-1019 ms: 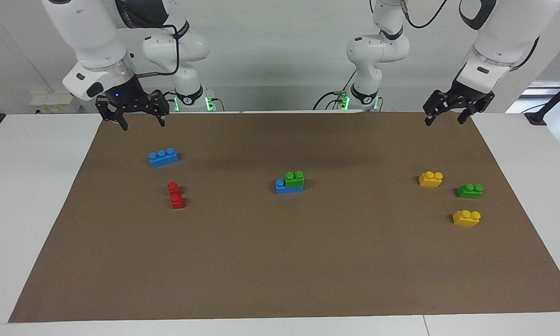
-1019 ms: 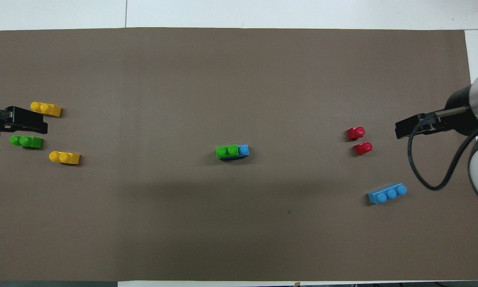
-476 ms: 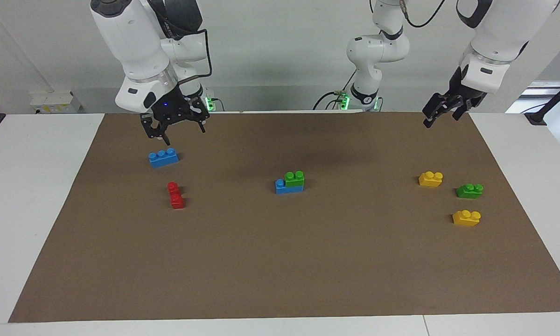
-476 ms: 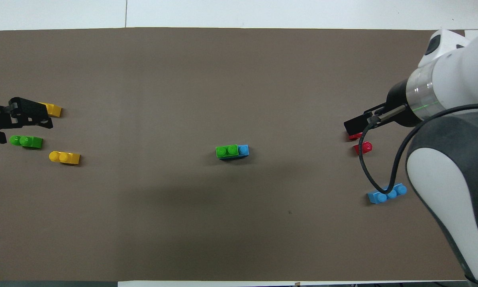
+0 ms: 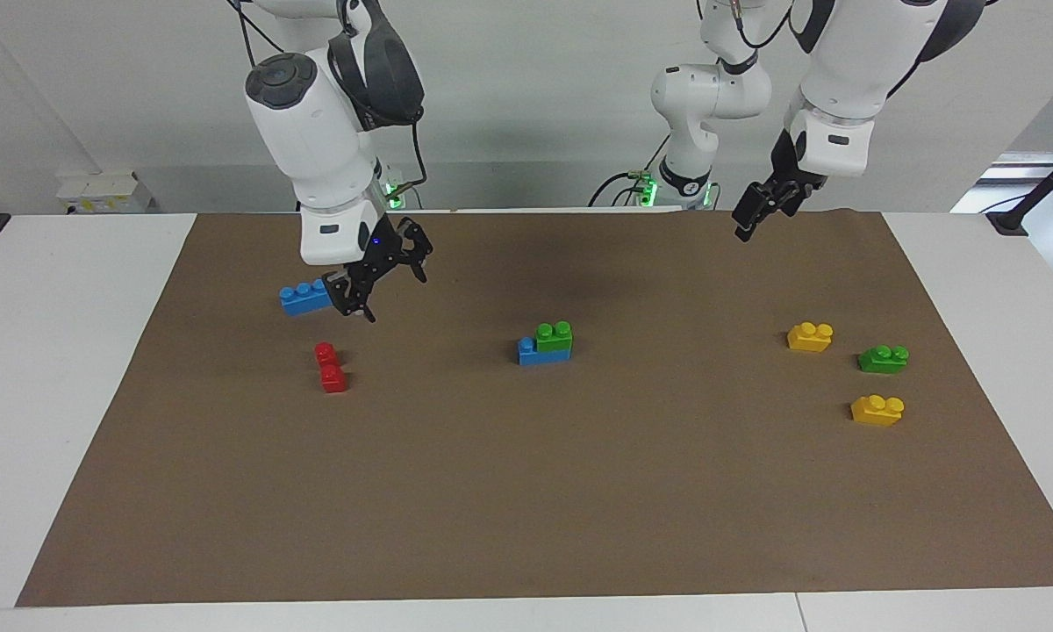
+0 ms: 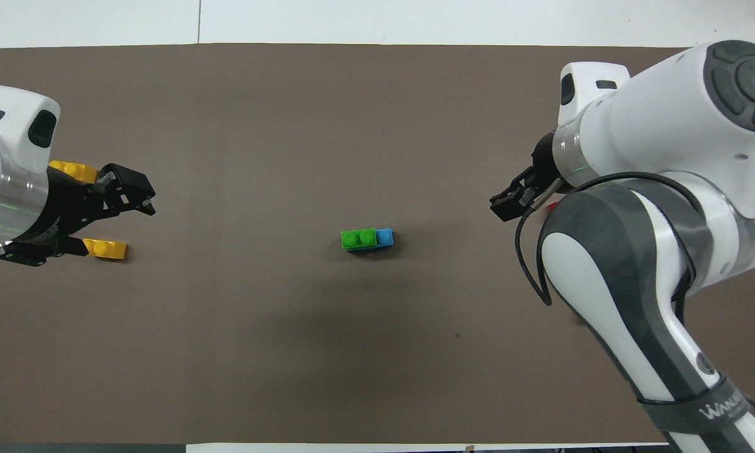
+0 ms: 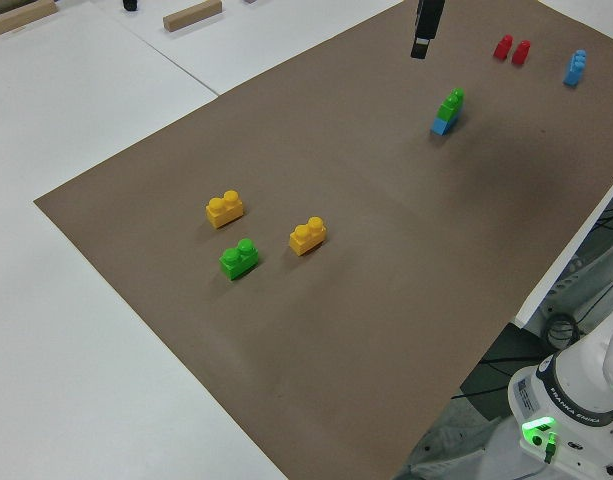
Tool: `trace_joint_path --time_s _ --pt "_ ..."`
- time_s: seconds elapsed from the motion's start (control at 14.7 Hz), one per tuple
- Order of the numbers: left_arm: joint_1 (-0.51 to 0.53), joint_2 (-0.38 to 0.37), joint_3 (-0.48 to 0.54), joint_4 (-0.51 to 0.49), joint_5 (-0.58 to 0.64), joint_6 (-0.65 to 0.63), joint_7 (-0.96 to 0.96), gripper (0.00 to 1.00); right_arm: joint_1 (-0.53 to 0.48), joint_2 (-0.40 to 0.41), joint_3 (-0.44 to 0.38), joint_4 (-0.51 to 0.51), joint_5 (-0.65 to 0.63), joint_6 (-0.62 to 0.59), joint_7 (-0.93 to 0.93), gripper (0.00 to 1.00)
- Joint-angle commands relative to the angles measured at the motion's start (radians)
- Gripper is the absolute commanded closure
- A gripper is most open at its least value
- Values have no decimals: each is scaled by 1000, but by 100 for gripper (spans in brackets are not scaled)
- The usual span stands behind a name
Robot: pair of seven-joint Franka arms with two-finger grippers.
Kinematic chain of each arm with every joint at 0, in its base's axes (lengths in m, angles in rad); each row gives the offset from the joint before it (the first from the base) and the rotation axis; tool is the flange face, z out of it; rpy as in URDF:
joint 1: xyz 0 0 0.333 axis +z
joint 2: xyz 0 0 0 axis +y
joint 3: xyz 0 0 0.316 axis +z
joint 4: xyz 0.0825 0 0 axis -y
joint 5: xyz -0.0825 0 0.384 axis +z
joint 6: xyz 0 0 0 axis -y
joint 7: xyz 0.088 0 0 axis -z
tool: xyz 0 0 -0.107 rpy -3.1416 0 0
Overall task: Remove green block with left arm and hold with right
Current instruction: 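Move both grippers toward the joined green-blue brick in the center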
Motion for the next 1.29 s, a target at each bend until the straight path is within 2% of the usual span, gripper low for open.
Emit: trace_joint_path --time_s 0.0,0.2,0.41,0.61,0.82,1.09,1.22 --pt "-38 -43 12 -60 -18 44 -153 0 -11 -12 33 -79 14 73 -92 0" --pt "-64 -56 12 -91 -64 80 -362 0 -15 5 108 -98 14 89 -151 0" --pt "-120 -82 12 -149 -64 146 -616 0 -17 55 185 -138 14 271 -306 0" --pt "-164 -107 12 -201 -64 221 -834 0 -15 71 258 -213 4 383 -349 0" --pt "-225 -141 12 -267 -64 256 -966 0 -17 82 274 -274 0 457 -473 0" --pt "-292 -152 12 -338 -64 362 -1149 0 -38 79 272 -304 0 460 -639 0" --pt "-333 -142 12 -370 -64 423 -1216 0 -44 127 274 -305 0 522 -685 0"
